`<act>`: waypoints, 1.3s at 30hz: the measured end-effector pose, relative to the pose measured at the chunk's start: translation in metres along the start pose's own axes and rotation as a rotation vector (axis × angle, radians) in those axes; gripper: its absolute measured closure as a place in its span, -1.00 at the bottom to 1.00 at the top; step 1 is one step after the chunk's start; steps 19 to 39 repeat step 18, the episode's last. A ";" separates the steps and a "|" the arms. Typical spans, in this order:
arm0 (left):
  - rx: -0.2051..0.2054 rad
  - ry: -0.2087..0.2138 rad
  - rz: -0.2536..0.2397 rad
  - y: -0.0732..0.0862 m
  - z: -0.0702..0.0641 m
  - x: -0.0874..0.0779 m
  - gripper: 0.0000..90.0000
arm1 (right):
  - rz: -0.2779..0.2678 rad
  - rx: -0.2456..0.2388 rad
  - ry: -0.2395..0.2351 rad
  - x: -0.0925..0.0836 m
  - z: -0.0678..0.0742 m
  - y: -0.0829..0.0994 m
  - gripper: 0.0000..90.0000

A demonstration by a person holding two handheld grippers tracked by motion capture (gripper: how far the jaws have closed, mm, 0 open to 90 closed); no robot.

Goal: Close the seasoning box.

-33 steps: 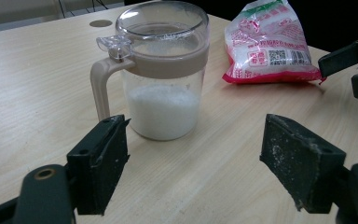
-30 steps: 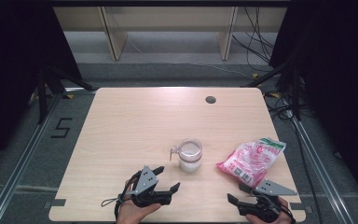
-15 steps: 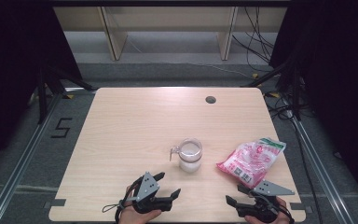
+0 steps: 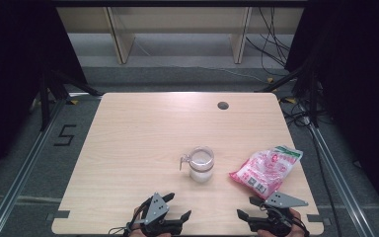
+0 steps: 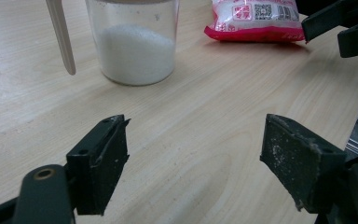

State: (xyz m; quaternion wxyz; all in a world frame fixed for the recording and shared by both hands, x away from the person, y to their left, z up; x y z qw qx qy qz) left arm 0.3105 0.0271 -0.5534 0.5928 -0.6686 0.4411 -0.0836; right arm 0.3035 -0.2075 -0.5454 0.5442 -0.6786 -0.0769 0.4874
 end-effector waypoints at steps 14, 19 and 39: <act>0.046 -0.003 0.012 0.000 0.001 -0.001 -0.51 | 0.002 -0.013 -0.020 0.002 0.003 0.000 -0.29; 0.021 -0.003 0.010 0.000 0.001 -0.001 -0.51 | 0.002 -0.014 -0.021 0.002 0.003 0.000 -0.29; 0.021 -0.003 0.010 0.000 0.001 -0.001 -0.51 | 0.002 -0.014 -0.021 0.002 0.003 0.000 -0.29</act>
Point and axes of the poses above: each handheld gripper's, and its own axes: x roughly forward along the jaws, y roughly out of its underside, z roughly to its left, the point moved 9 cm from there along x, roughly forward along the jaws, and after that the axes turned 12 degrees about -x, right-handed, at the moved point
